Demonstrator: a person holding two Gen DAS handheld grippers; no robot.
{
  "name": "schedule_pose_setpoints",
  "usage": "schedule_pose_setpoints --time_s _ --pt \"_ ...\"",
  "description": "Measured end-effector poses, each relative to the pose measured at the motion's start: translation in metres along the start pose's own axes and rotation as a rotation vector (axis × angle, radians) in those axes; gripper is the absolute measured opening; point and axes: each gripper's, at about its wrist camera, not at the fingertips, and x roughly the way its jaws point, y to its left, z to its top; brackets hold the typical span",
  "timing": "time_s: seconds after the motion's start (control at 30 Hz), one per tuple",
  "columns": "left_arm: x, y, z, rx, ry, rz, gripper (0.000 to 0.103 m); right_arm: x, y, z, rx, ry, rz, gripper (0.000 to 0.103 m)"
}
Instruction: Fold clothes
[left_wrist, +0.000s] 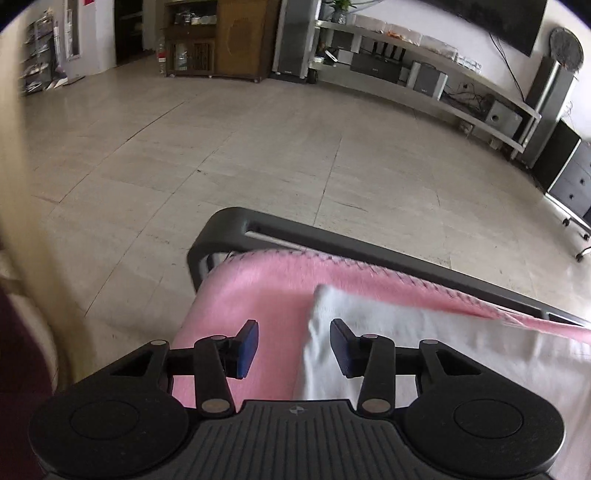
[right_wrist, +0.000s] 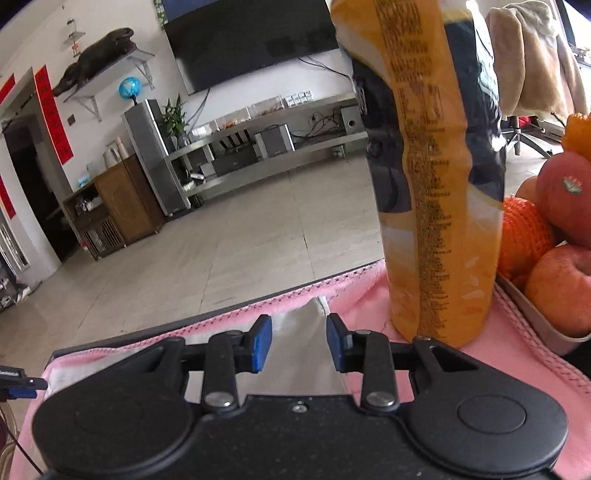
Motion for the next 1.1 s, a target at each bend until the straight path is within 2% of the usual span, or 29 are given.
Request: schedule_pose_setpoints --time_s 0.13,0.17,0.2,0.23,0.4,0.47,0.6,0.7,0.77,0.87,1.0,1.1 --pt "0.008 -0.003 0.003 0.019 -0.021 -0.041 0.029 0.01 -0.006 -0.006 -0.029 -0.004 -0.022 0.032" --pt "0.008 -0.004 0.003 0.022 -0.022 -0.062 0.022 0.011 -0.007 -0.007 -0.029 -0.004 -0.023 0.032" --pt "0.006 -0.006 0.002 0.03 -0.034 -0.063 0.009 0.013 -0.009 -0.008 -0.027 -0.002 -0.026 0.032" --pt "0.004 -0.009 0.0 0.039 -0.048 -0.057 0.002 0.015 -0.01 -0.008 -0.02 0.004 -0.03 0.032" --pt "-0.008 -0.02 -0.007 0.087 -0.123 -0.027 0.002 0.034 -0.012 -0.002 0.003 0.046 -0.044 0.037" --pt "-0.012 -0.021 -0.007 0.075 -0.136 -0.022 0.002 0.042 -0.013 0.002 0.027 0.055 -0.041 0.041" --pt "-0.012 -0.021 -0.004 0.063 -0.146 -0.003 0.002 0.064 -0.016 0.008 0.102 0.116 -0.058 0.04" --pt "-0.009 -0.02 -0.003 0.044 -0.143 0.003 0.002 0.076 -0.02 0.006 0.156 0.138 -0.061 0.033" --pt "-0.009 -0.019 -0.003 0.035 -0.145 0.008 0.002 0.078 -0.022 0.004 0.176 0.132 -0.05 0.015" --pt "-0.015 -0.02 -0.005 0.034 -0.156 0.011 0.002 0.072 -0.017 0.004 0.151 0.093 -0.04 0.008" --pt "-0.038 -0.02 -0.008 0.031 -0.185 0.012 0.002 0.043 -0.002 0.009 0.101 0.029 -0.034 0.007" --pt "-0.067 -0.016 -0.016 0.032 -0.205 0.011 0.002 0.013 0.004 0.018 0.105 0.02 -0.034 0.007"
